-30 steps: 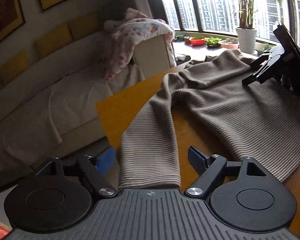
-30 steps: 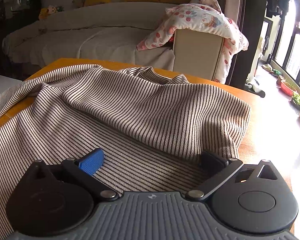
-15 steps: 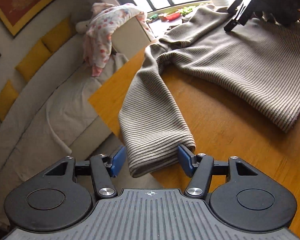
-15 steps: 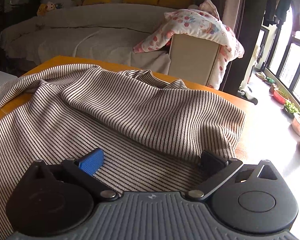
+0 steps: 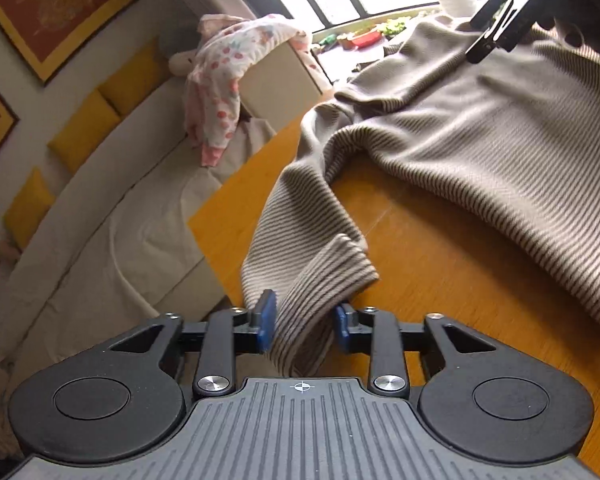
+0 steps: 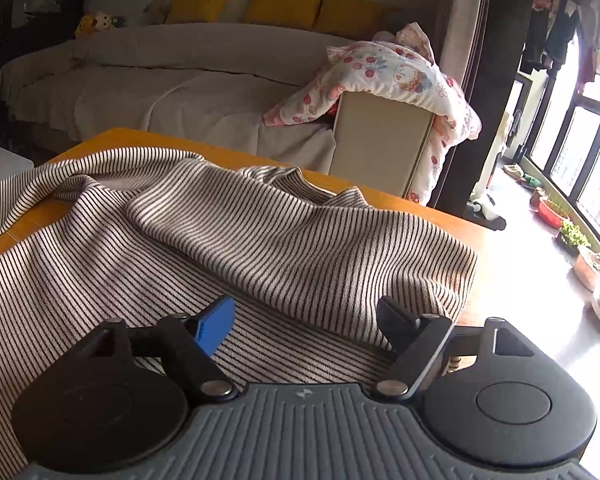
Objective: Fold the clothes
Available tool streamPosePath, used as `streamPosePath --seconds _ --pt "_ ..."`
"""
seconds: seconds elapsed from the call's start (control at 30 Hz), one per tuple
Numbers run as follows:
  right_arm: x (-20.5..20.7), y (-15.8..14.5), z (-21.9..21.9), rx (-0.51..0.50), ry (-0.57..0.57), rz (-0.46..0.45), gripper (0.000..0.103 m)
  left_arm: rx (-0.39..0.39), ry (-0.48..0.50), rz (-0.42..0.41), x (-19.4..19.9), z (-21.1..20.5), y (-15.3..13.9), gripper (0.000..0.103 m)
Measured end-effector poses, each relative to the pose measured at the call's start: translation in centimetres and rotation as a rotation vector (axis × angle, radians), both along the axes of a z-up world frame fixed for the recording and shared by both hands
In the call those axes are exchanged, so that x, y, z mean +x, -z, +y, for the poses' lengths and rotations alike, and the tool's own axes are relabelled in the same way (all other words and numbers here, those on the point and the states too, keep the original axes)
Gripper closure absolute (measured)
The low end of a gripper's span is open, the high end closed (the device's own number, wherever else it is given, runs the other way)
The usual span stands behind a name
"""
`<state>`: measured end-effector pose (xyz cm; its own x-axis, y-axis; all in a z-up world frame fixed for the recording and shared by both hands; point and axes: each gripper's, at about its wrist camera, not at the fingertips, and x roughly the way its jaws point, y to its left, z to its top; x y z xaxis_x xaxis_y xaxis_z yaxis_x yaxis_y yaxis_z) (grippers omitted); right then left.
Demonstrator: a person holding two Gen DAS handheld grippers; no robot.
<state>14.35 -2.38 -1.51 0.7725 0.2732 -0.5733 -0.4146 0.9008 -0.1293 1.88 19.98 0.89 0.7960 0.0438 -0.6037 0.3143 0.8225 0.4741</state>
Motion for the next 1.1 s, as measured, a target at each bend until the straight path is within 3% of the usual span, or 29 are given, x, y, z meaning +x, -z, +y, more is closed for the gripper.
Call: streamPosePath --seconds 0.03,0.07,0.2,0.27,0.33,0.4,0.5,0.53,0.57,0.63,0.67,0.7,0.73,0.77,0.9,1.03,1.07,1.1 --pt "-0.6 -1.1 0.1 0.045 -0.008 -0.005 0.071 -0.112 -0.028 0.014 0.8 0.2 -1.0 0.091" --pt "-1.4 -2.4 0.3 0.108 -0.029 0.004 0.075 -0.224 -0.057 0.028 1.5 0.5 -2.0 0.096" --pt "-5.3 -6.1 2.7 0.311 -0.257 0.05 0.076 -0.678 -0.145 0.109 3.8 2.6 -4.9 0.097" --pt "-6.5 -6.0 4.6 0.405 -0.345 0.117 0.07 -0.734 -0.148 0.11 4.1 2.6 -5.3 0.097" --pt "-6.7 -4.9 6.7 0.467 -0.364 0.185 0.057 -0.786 -0.153 0.112 4.5 2.5 -5.7 0.097" --pt "-6.2 -3.6 8.9 0.51 -0.363 0.223 0.053 -0.81 -0.162 0.125 4.7 2.2 -5.8 0.097" --pt "-5.1 -1.9 11.8 0.46 -0.341 0.214 0.056 -0.851 -0.158 0.138 4.8 2.0 -5.8 0.097" --pt "-4.6 -1.3 12.7 0.416 -0.331 0.197 0.076 -0.857 -0.153 0.13 4.7 2.0 -5.9 0.097" --pt "-4.1 -1.0 13.1 0.392 -0.319 0.191 0.087 -0.863 -0.147 0.119 4.7 2.0 -6.1 0.097" --pt "-3.0 -1.6 12.3 0.383 -0.285 0.154 0.094 -0.878 -0.148 0.083 4.8 2.2 -6.7 0.089" --pt "-2.5 -2.1 11.7 0.381 -0.265 0.126 0.095 -0.89 -0.143 0.064 4.7 2.4 -7.0 0.079" --pt "-2.0 -2.6 10.8 0.381 -0.244 0.108 0.096 -0.898 -0.137 0.046 4.7 2.6 -7.4 0.062" --pt "-1.5 -3.2 9.5 0.386 -0.221 0.105 0.099 -0.898 -0.141 0.025 4.8 2.6 -7.7 0.054" --pt "-1.1 -3.8 8.3 0.39 -0.199 0.103 0.1 -0.897 -0.143 0.007 4.9 2.6 -8.0 0.044" --pt "0.7 -6.1 3.2 0.407 -0.108 0.092 0.1 -0.876 -0.115 -0.007 6.1 1.4 -8.3 0.03" --pt "2.6 -8.4 -1.8 0.423 -0.018 0.081 0.096 -0.844 -0.095 -0.006 7.3 0.0 -8.1 0.025" --pt "2.7 -8.1 -2.4 0.458 -0.019 0.121 0.095 -0.823 -0.099 -0.009 7.4 -0.2 -8.0 0.024" --pt "2.3 -6.6 -1.8 0.538 -0.057 0.229 0.09 -0.809 -0.109 -0.007 7.6 -0.2 -7.9 0.023"
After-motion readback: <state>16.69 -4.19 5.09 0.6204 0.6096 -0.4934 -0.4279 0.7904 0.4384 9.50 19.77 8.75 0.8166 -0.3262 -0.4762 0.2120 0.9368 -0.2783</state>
